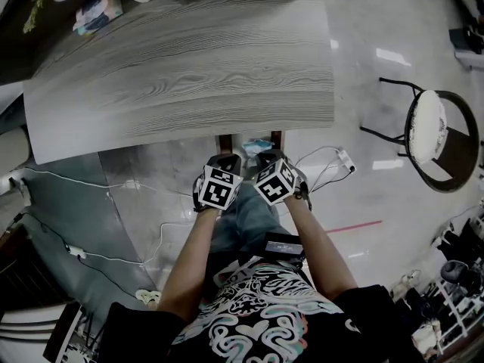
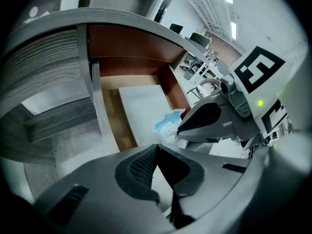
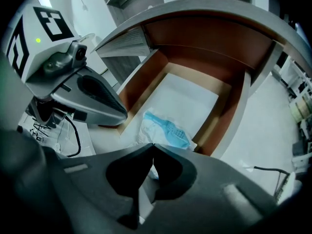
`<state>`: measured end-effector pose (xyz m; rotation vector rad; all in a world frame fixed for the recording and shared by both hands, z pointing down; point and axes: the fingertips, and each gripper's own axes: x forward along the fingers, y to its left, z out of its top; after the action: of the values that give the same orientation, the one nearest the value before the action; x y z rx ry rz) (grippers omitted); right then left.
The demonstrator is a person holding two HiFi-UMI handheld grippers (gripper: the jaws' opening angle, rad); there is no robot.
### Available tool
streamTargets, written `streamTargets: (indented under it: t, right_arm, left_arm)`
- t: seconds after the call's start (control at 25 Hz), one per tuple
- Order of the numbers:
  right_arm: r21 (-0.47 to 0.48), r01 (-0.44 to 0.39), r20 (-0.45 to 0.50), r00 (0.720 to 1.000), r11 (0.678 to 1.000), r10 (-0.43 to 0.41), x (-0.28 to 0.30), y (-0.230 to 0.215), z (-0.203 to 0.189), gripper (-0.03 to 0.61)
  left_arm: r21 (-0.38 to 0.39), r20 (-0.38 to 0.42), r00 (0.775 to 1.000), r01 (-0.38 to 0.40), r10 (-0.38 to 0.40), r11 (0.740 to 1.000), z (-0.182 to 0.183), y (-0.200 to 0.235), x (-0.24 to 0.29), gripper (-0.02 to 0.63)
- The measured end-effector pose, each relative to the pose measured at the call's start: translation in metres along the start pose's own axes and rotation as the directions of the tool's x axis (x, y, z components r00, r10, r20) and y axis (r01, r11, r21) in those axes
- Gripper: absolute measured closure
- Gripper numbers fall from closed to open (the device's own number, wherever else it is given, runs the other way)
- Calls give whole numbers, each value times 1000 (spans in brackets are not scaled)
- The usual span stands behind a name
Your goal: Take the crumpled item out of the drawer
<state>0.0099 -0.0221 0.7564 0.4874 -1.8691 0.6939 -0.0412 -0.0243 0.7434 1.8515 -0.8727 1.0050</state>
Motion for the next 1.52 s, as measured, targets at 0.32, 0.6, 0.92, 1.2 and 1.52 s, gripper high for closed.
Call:
streamTargets:
  t: [0.32, 0.6, 0.92, 1.2, 1.52]
  right_arm:
    - [1, 18, 39, 999, 1000, -18, -11, -1, 6, 569]
    - [11, 48, 95, 994, 999, -48, -32, 1, 17, 571]
    - [20, 81, 144, 986, 997, -83, -58, 5, 24, 570]
    - [31, 96, 197, 975, 995, -100, -77, 7, 29, 569]
    - [41, 124, 237, 963, 991, -131, -96, 10, 43, 569]
  left_arm:
    - [2, 28, 1000, -7, 7, 1000, 6, 0, -8, 614]
    - [-18, 59, 998, -16, 17, 1000, 11, 1, -25, 614]
    - [-25, 133, 991, -20, 23, 999, 30, -4, -50, 614]
    - [-27, 188, 982, -10, 15, 1000, 43, -11, -63, 614]
    - [-41, 259, 966, -1, 11, 999, 56, -14, -90, 614]
